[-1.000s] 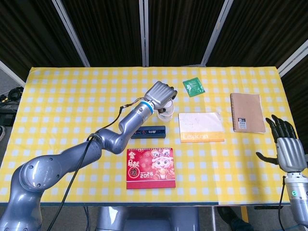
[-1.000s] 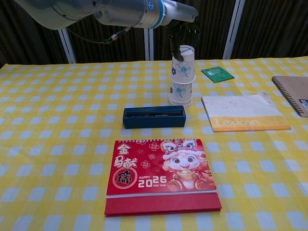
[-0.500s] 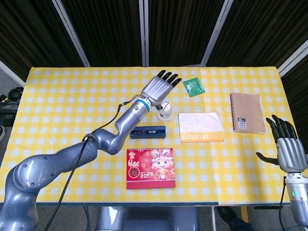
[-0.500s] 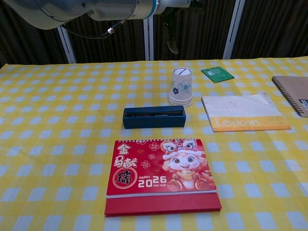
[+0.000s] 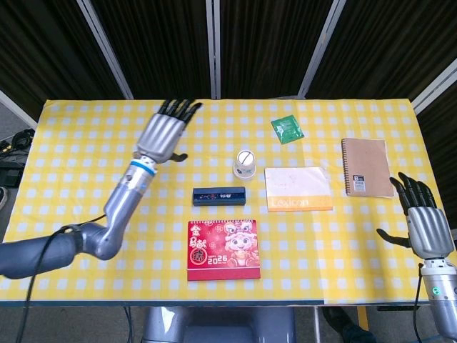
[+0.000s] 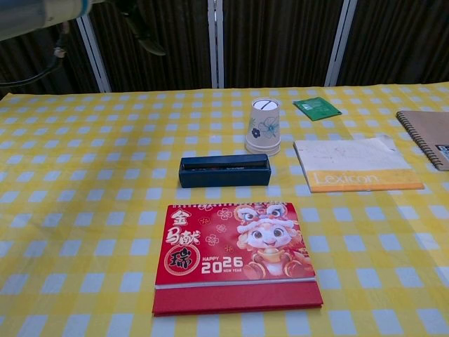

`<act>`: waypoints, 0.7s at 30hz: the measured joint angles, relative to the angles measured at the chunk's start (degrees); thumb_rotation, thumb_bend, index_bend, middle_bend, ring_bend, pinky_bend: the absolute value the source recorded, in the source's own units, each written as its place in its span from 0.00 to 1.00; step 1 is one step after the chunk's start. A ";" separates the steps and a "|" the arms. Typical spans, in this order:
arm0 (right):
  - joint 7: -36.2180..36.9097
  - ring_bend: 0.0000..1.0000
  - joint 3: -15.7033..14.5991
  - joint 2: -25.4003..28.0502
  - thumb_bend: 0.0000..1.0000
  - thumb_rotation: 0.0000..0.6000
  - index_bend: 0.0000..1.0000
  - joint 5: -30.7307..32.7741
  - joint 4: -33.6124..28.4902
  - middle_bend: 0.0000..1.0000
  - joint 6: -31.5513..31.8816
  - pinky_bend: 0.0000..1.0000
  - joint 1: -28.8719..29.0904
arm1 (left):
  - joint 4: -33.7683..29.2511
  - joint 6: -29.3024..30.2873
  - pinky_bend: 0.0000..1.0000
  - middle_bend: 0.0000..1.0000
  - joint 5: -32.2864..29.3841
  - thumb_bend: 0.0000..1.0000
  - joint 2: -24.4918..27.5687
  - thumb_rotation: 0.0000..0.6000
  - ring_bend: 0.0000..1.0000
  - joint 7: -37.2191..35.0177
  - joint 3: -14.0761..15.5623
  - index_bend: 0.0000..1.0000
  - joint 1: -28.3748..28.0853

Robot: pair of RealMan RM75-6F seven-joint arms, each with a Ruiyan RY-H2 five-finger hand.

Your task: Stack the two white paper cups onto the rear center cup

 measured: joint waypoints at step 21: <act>-5.87 0.00 -1.90 1.35 0.00 1.00 0.02 -3.77 -4.06 0.00 1.87 0.00 -0.91 | -20.08 26.60 0.00 0.00 23.67 0.00 13.60 1.00 0.00 -5.87 18.13 0.00 35.85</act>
